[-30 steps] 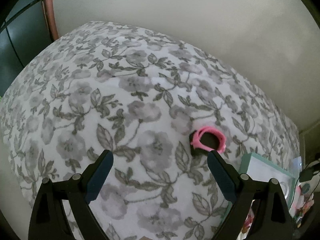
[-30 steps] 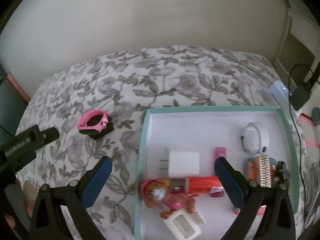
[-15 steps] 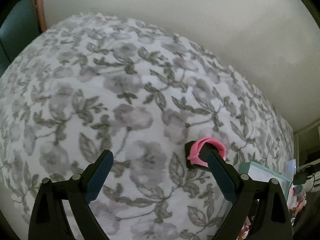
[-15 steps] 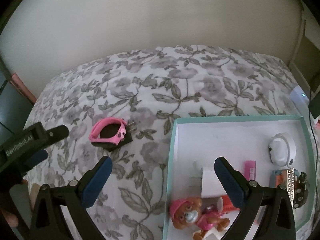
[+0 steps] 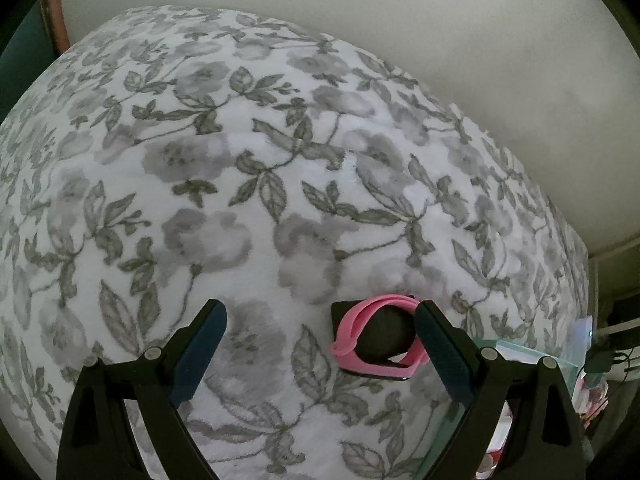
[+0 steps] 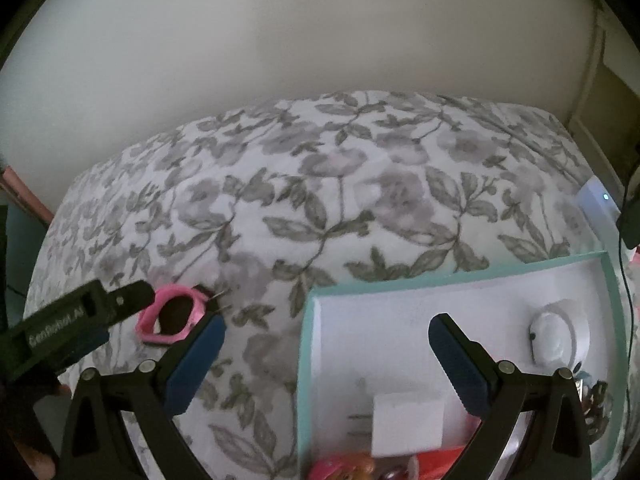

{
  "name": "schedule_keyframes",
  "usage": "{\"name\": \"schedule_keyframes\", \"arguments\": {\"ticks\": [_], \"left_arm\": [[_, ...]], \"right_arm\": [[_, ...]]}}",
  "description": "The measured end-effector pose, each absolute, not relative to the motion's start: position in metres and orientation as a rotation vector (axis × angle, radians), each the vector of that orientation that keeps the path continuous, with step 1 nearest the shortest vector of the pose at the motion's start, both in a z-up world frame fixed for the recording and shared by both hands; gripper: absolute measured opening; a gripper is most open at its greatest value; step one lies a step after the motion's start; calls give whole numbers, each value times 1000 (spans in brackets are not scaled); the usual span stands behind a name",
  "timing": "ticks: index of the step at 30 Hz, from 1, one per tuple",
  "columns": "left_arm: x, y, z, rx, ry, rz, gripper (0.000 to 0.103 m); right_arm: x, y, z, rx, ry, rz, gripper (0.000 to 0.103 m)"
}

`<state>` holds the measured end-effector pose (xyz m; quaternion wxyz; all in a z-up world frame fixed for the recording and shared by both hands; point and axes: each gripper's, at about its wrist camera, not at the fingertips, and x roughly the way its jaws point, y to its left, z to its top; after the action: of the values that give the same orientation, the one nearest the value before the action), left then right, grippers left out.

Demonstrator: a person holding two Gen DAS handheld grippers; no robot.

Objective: Organize rigid objects
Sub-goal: 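Move the left gripper over the pink watch band on the bed, then grasp the pink watch band with the left gripper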

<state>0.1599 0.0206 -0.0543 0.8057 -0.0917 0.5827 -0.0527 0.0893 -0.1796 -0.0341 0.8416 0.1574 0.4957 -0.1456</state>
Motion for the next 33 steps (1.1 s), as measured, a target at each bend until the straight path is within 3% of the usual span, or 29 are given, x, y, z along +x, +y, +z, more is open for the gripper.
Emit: {"name": "schedule_keyframes", "arguments": {"ticks": [30,33], "left_arm": [[152,-28,-60,14,1280,-234,95],[152,-33,-62,28,1284,-248,86]], "right_arm": [[91,-213,-29,376,1071,-418,103],[92,-212,-29,373,1077,-416,103]]}}
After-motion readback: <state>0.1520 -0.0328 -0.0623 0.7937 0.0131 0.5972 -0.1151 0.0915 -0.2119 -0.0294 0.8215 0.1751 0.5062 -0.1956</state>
